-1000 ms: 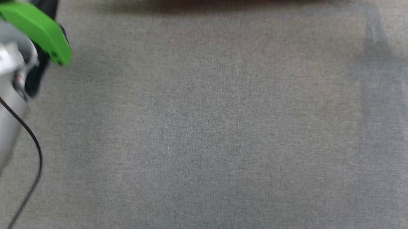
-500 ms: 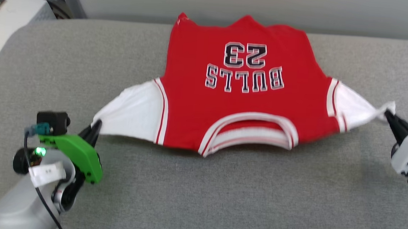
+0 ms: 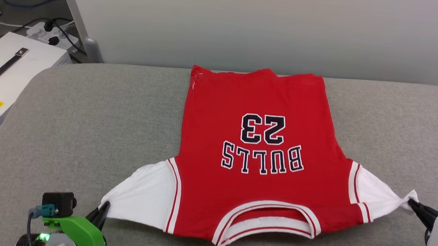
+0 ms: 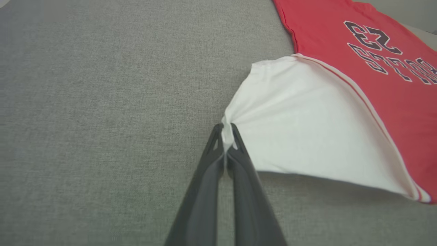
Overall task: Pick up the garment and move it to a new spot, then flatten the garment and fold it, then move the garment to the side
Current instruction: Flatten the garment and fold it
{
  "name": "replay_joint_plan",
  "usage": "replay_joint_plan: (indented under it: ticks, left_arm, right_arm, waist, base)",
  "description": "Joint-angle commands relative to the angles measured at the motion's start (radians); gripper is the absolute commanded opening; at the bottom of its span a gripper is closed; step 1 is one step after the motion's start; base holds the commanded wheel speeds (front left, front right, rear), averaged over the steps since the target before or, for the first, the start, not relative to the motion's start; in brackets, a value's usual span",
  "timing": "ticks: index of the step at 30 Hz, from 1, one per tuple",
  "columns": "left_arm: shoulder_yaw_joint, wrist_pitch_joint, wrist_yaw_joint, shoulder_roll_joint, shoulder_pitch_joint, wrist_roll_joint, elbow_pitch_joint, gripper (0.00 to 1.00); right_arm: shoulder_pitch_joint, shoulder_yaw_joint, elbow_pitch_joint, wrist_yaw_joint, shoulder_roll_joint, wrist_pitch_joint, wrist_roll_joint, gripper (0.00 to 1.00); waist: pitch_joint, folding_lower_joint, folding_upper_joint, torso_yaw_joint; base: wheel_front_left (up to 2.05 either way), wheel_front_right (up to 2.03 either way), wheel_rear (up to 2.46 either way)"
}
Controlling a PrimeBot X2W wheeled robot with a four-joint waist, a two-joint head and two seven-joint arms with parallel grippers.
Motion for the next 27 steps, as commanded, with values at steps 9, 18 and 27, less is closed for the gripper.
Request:
replay_joint_plan:
  ticks: [9, 18, 27]
  left_arm:
    - [-0.017, 0.002, 0.081, 0.066, 0.155, -0.006, -0.185, 0.00]
    - [-0.022, 0.002, 0.118, 0.090, 0.144, 0.032, -0.324, 0.00]
    - [-0.033, 0.120, 0.210, 0.167, 0.120, 0.065, -0.591, 0.00]
  right_arm:
    - [0.189, -0.075, -0.078, -0.002, -0.034, 0.056, 0.049, 0.00]
    - [0.202, -0.193, -0.142, -0.002, -0.016, 0.178, 0.043, 1.00]
    - [0.036, -0.368, -0.296, -0.002, 0.003, 0.489, -0.012, 1.00]
  waist:
    - [-0.046, 0.0002, 0.0119, 0.009]
    - [-0.001, 0.0002, 0.0119, 0.021]
    - [0.114, 0.0002, 0.0119, 0.061]
  base:
    - [0.00, 0.00, 0.00]
    - [0.00, 0.00, 0.00]
    - [0.00, 0.00, 0.00]
